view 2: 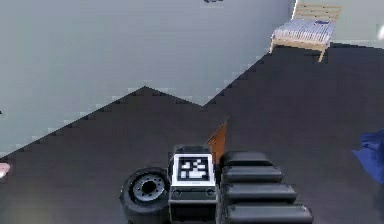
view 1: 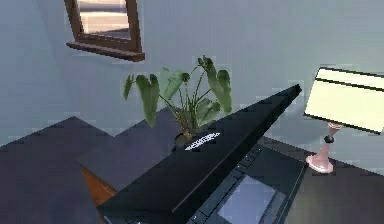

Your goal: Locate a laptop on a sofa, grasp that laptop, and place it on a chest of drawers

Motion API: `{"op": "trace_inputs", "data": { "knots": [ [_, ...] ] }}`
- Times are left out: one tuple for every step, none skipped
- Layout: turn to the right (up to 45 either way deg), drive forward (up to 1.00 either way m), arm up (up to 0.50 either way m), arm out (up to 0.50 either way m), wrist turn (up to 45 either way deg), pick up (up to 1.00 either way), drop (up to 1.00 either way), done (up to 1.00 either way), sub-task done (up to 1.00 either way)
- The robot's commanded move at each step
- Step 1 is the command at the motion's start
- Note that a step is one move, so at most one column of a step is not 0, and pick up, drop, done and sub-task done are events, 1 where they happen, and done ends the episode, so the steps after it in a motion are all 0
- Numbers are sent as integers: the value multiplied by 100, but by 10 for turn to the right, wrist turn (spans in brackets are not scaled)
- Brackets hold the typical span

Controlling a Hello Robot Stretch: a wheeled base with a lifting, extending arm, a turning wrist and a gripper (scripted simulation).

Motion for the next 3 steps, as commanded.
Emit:
{"op": "trace_inputs", "data": {
  "knots": [
    [0,0,0,24,0,0,0,0,0],
    [0,0,0,0,390,0,0,0,0],
    [0,0,-4,0,0,0,0,0,0]
  ]
}}
